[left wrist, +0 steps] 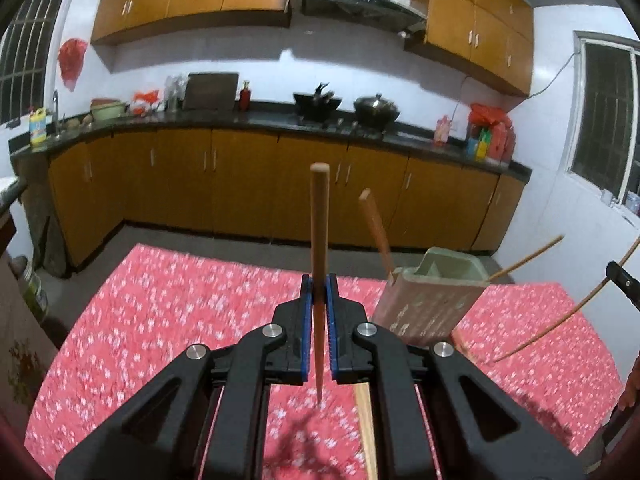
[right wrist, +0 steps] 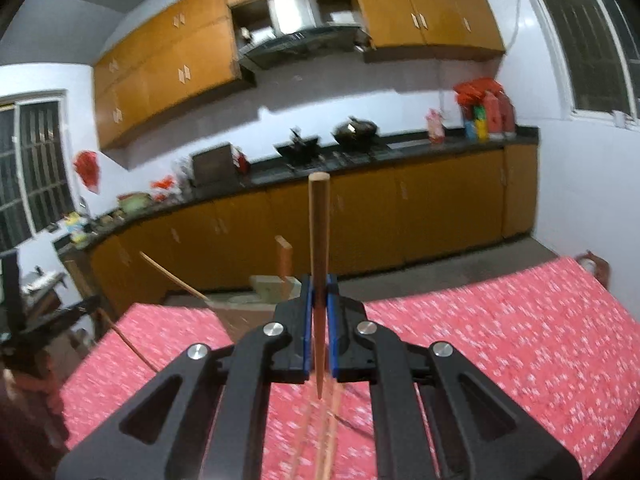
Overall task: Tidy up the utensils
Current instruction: 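Drop the chopsticks into the holder by opening both tools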
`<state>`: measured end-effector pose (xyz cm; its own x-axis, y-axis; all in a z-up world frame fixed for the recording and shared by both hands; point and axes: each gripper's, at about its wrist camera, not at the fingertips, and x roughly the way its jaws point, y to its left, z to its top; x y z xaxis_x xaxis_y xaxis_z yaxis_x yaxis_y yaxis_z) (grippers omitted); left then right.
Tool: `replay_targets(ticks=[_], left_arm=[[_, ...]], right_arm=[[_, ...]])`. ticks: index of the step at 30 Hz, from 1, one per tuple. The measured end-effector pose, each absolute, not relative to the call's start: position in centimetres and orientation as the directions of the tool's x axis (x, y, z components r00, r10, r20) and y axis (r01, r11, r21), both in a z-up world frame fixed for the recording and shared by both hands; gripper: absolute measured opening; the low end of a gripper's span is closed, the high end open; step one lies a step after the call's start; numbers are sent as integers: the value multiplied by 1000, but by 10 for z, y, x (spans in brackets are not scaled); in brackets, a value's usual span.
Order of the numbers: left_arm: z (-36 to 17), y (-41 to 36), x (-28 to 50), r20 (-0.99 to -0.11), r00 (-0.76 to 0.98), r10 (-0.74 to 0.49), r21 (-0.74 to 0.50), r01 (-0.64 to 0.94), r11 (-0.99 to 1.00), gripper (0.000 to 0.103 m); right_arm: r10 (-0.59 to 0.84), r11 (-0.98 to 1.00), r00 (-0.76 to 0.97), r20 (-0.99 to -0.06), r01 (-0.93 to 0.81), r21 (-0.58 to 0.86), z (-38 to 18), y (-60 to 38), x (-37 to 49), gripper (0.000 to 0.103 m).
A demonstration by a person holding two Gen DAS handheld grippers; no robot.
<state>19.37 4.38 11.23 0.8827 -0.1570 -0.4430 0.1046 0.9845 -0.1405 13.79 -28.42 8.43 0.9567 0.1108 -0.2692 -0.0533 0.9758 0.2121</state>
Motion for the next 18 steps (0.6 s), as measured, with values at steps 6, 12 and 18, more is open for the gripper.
replay_targets(ticks=[6,12,18], left_arm=[[151,27,196,-351,914,-203,-164,154,974,7],[190,4,206,-223,950,-217,-195,175,965,7],[206,-13,222,-124,971,-204,-249,168,954,7]], right_arm=[[163,968,975,-151,-129,213,122,-260,143,8],[130,975,989,-70,-115,188,139,-245,167,8],[93,979,992,-91,-74,191,133,-245,201,8]])
